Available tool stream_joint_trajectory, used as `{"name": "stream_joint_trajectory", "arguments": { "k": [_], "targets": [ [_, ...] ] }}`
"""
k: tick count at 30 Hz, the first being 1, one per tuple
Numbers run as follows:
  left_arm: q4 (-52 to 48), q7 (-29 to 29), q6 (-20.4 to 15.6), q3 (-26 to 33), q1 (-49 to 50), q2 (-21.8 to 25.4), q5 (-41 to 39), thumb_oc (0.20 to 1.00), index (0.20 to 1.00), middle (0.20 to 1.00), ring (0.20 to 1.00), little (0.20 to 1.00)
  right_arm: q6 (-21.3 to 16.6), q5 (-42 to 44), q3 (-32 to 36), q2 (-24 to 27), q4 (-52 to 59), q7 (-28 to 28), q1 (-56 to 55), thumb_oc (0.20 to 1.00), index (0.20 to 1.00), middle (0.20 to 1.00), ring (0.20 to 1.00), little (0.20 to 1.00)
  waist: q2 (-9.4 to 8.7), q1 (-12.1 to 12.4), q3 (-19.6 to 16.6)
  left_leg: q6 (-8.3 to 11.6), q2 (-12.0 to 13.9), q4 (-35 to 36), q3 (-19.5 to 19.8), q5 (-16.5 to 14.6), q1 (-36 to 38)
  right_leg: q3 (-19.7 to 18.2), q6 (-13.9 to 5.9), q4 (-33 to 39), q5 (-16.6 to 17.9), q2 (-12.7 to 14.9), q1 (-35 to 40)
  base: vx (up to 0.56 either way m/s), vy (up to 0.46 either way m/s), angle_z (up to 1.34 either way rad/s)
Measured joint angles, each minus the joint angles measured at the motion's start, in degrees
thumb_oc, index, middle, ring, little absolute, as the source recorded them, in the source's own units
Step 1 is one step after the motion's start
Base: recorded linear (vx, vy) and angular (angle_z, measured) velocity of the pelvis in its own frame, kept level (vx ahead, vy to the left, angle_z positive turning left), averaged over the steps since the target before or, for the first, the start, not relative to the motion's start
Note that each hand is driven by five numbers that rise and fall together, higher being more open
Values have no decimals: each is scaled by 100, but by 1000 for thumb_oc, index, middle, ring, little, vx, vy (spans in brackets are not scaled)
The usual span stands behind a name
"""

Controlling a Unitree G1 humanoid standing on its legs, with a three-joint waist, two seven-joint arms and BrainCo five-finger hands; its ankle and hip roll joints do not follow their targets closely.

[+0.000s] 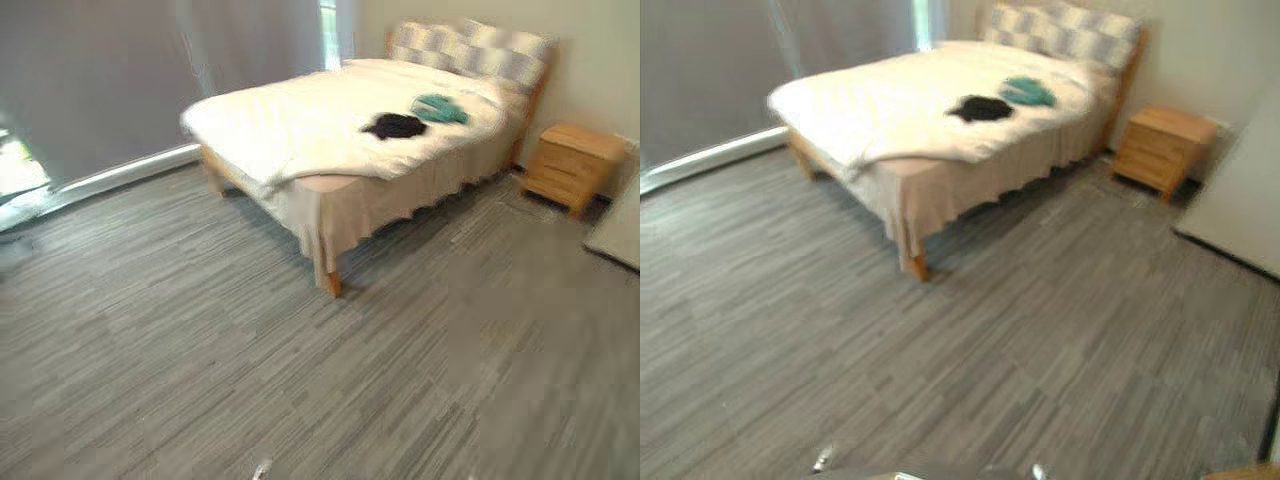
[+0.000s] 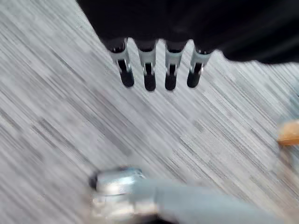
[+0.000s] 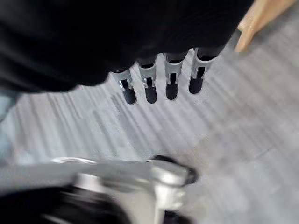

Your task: Tidy up the quilt and then pick up the clothes from the bed and put them into the laundry hamper.

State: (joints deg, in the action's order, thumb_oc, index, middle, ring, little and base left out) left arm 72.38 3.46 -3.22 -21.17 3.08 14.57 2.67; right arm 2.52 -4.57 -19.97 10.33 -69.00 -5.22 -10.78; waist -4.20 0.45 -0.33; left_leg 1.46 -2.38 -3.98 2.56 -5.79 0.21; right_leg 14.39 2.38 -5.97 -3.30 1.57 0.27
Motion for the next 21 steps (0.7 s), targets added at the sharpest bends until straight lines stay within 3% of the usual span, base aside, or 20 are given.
{"name": "stream_joint_trajectory", "arguments": {
  "k": [1, 3, 6, 8, 11, 12, 13, 16, 18, 20, 21],
  "targets": [
    [-63, 76, -113, -50, -17, 47, 86, 1000, 1000, 1000, 1000, 1000, -31, -18, -149, 9, -37, -26, 195, 1000, 1000, 1000, 1000, 1000, -117, 130, 33, -51, 128, 150, -126, 175, 68, 8, -46, 22, 37, -20, -66, 14, 14, 72],
    [40, 107, -126, -2, 4, 40, 97, 1000, 1000, 1000, 1000, 1000, -222, -166, -308, 200, -57, -124, 895, 1000, 1000, 1000, 1000, 1000, -37, 258, 89, 18, 464, 492, -352, 562, 206, -59, -121, 316, 193, -208, -154, 23, 14, -18],
    [55, 131, -142, 62, 88, 14, 131, 1000, 1000, 1000, 1000, 1000, -336, -166, -296, 173, 56, -170, 1261, 1000, 1000, 1000, 1000, 1000, -11, 384, 284, -15, 421, 624, -435, 599, 237, -43, -160, 747, 294, -201, 17, -26, 11, -7],
    [-33, 145, -177, 201, -81, 15, 207, 1000, 1000, 1000, 1000, 1000, -383, -156, -276, -9, 46, -155, 1416, 1000, 1000, 1000, 1000, 1000, 37, 461, 611, -129, 348, 584, -481, 626, 186, 39, -244, 326, 328, -38, -204, 11, 42, -1],
    [-52, 180, -168, 361, -358, -89, 208, 1000, 1000, 1000, 1000, 1000, -412, 45, 62, -101, 99, -126, 1712, 1000, 1000, 1000, 1000, 1000, 298, 383, 1087, -310, 460, 701, -671, 598, 283, 546, -692, -969, 157, 232, -918, 227, 12, -36],
    [2, 178, -158, 406, -450, -113, 211, 1000, 1000, 1000, 1000, 1000, -459, 196, 438, -81, 184, -132, 1788, 1000, 1000, 1000, 1000, 1000, 427, 202, 1248, -272, 484, 718, -728, 411, 359, 873, -905, -1642, 126, 598, -1295, 345, -58, -32],
    [102, 174, -139, 420, -452, -103, 225, 1000, 1000, 1000, 1000, 1000, -459, 386, 616, -78, 263, -171, 1812, 1000, 1000, 1000, 1000, 1000, 456, 72, 1307, -220, 468, 751, -736, 329, 466, 986, -929, -1782, 142, 905, -1481, 434, -104, -27],
    [176, 180, -150, 480, -365, 36, 267, 1000, 1000, 1000, 1000, 1000, -497, 732, 615, -101, 279, -212, 1736, 1000, 1000, 1000, 1000, 1000, 252, -107, 1274, -107, 384, 886, -838, 148, 770, 934, -1083, -632, 244, 1403, -1590, 480, -136, -13],
    [176, 181, -176, 483, -353, 52, 311, 1000, 1000, 1000, 1000, 1000, -482, 740, 731, -93, 253, -214, 1719, 1000, 1000, 1000, 1000, 1000, 186, -211, 1249, -15, 364, 886, -827, 6, 841, 940, -1247, 449, 367, 1519, -1514, 574, -140, -1],
    [204, 209, -171, 483, -296, 23, 323, 1000, 1000, 1000, 1000, 1000, -501, 788, 859, -65, 272, -213, 1666, 1000, 1000, 1000, 1000, 1000, 185, -324, 1230, 82, 443, 860, -834, -207, 1066, 972, -1239, 763, 475, 1590, -1550, 664, -150, -1],
    [215, 211, -175, 477, -163, 27, 429, 1000, 1000, 1000, 1000, 1000, -494, 801, 899, -23, 294, -211, 1613, 1000, 1000, 1000, 1000, 1000, 224, -377, 1127, 236, 596, 861, -797, -363, 1264, 1022, -1068, 738, 742, 1464, -1381, 348, -82, 12]
  ]
}}
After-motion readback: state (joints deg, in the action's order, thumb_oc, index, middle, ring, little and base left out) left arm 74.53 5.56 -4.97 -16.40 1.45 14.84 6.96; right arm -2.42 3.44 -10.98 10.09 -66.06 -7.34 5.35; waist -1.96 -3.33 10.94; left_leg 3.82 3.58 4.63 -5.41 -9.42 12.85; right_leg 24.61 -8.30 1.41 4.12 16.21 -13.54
